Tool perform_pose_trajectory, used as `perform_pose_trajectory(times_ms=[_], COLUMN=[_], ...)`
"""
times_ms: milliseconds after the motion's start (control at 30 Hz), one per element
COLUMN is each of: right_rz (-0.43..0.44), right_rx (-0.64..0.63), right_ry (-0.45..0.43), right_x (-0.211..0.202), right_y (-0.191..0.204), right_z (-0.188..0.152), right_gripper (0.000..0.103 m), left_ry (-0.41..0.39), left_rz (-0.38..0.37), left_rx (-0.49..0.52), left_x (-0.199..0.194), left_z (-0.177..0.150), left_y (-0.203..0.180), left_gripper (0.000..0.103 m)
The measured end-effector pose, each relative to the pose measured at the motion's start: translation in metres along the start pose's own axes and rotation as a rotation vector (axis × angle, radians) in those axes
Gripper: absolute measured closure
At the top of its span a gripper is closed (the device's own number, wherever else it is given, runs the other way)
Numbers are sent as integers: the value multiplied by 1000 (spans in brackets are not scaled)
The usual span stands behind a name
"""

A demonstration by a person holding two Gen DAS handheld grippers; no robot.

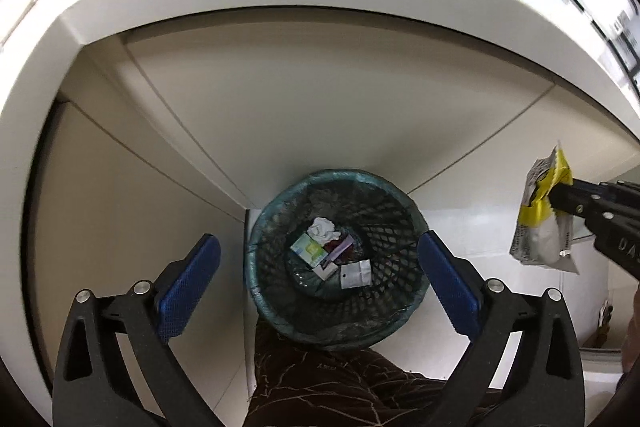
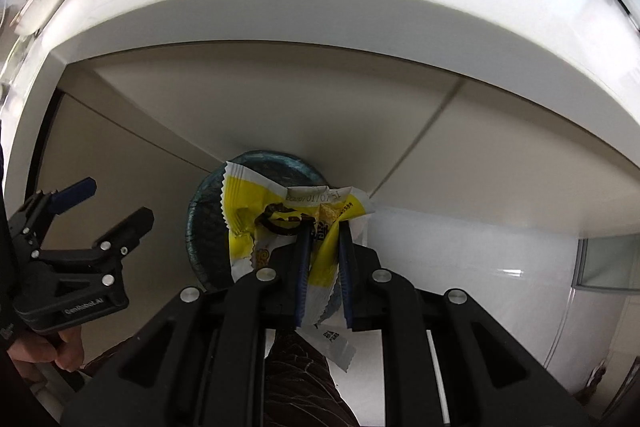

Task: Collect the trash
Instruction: 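Open the left tool over the bin while the right tool releases the snack bag, then raise both tools back over the counter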

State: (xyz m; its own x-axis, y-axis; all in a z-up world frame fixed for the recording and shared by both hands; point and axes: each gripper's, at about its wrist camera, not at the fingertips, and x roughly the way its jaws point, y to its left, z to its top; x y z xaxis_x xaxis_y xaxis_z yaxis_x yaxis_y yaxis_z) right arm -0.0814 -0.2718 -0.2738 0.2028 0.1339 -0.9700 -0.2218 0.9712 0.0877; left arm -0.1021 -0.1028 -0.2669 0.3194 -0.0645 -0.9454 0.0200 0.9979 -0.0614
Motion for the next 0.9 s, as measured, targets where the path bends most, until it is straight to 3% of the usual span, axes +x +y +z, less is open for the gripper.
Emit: perform_pose_trajectory(times_ms=[233,633,900], right_rz=[7,45,51], right_rx=[-80,-177,-189], right_ry=[40,36,46], right_x=[24,22,21], right_y=[23,40,25], right_z=[11,18,11], right_gripper=[89,77,51], left_ry=[6,3,8], left_rz=[25,44,45], left_rx=[-35,-83,-90], left_x=[-4,-10,-11], left_z=[3,7,8], left_y=[18,38,40], left_gripper=[6,6,6])
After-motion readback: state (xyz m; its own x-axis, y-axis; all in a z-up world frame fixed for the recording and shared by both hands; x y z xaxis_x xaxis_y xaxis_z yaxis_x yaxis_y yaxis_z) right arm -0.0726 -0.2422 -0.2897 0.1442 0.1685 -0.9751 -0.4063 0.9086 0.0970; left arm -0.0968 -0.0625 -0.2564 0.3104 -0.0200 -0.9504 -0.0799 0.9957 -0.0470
